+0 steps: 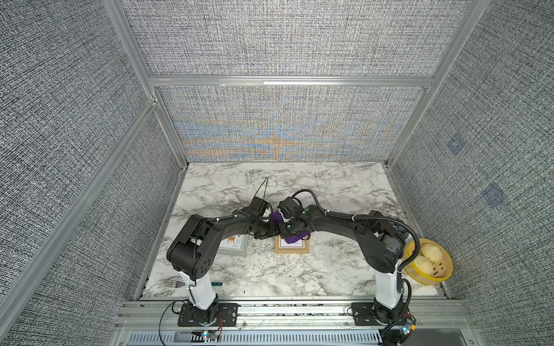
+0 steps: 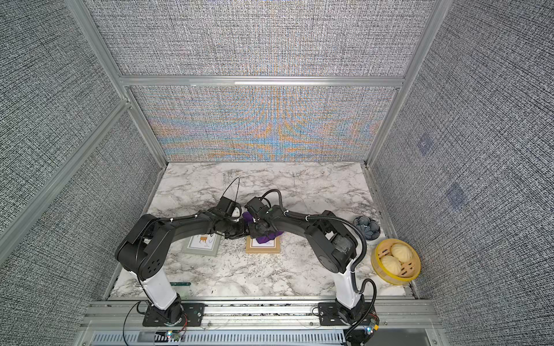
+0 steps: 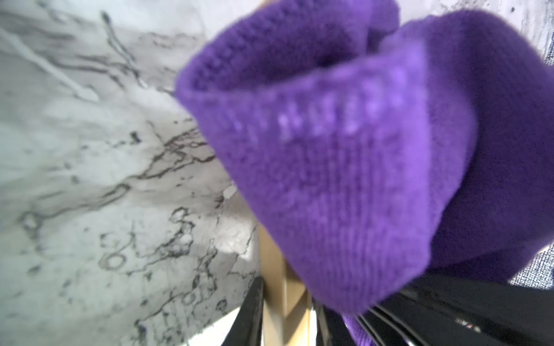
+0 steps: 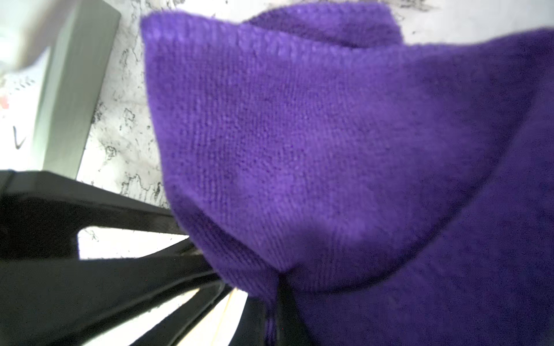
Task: Wipe the picture frame with a cloth
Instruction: Wipe the dirt from the picture frame.
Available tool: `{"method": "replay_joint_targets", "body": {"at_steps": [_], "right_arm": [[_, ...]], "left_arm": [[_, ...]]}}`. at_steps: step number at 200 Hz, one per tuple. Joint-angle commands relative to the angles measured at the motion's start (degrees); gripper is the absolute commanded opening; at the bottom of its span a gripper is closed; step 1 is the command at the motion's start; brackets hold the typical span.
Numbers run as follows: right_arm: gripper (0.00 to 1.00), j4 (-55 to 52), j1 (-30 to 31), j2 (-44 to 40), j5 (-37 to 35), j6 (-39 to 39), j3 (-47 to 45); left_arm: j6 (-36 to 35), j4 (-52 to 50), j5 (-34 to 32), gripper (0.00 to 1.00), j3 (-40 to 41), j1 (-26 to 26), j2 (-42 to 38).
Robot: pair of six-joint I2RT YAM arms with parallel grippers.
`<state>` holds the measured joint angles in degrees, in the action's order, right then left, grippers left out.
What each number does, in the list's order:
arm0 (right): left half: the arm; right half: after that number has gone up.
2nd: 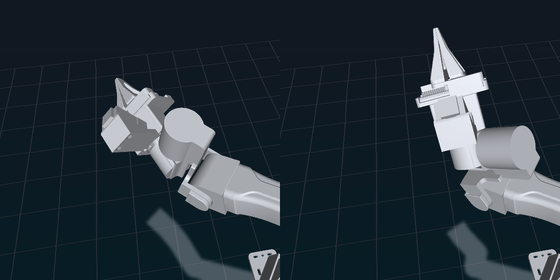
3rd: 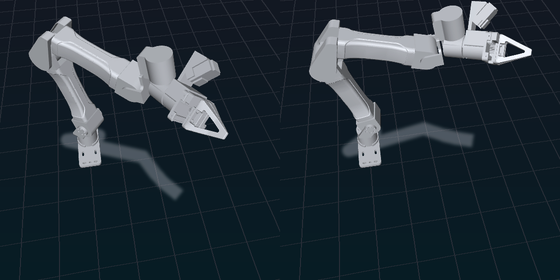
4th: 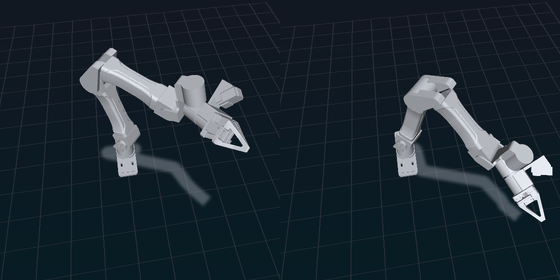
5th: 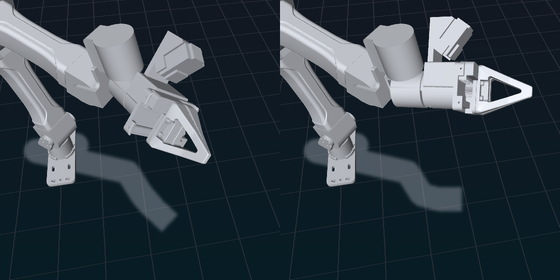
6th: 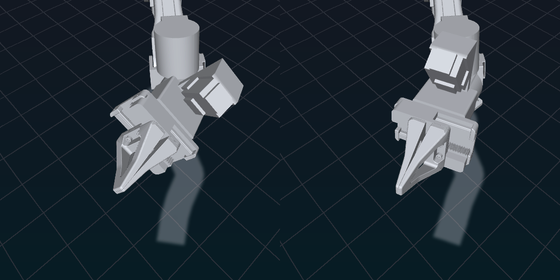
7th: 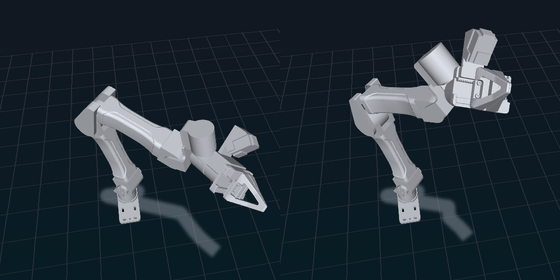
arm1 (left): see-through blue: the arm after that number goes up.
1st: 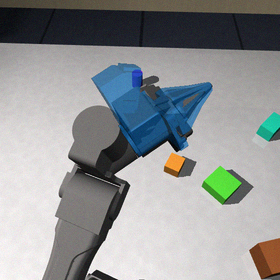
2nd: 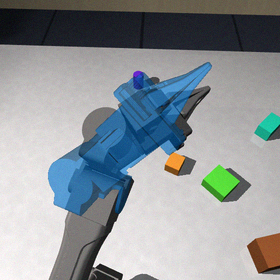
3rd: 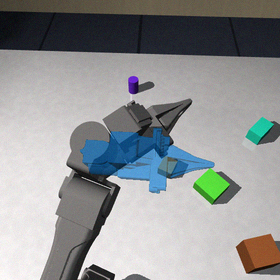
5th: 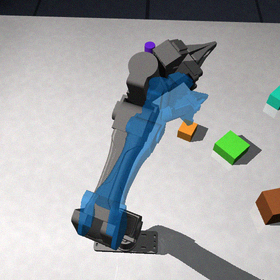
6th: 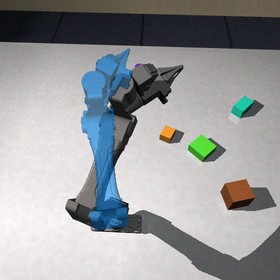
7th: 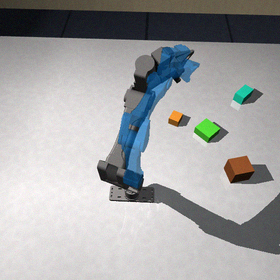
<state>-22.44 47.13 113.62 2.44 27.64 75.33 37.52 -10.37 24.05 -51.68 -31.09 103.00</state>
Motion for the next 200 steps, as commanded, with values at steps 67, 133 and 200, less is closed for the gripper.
{"method": "replay_joint_targets", "body": {"at_steps": [67,133,200], "right_arm": [[0.00,-9.7,0.4,-4.4,9.8,-4.3,-7.1],[0.00,-12.5,-0.3,-4.2,8.1,-13.4,-5.3],[0.00,-3.5,-0.6,0.0,-1.8,-2.1,-2.3]], "left_arm": [[0.6,-15.7,-8.7,0.09,1.3,-0.1,2.0],[-0.1,-15.9,-8.2,0.09,1.1,-0.1,2.0],[-0.8,-15.5,-7.0,0.09,1.3,-0.2,2.4]]}}
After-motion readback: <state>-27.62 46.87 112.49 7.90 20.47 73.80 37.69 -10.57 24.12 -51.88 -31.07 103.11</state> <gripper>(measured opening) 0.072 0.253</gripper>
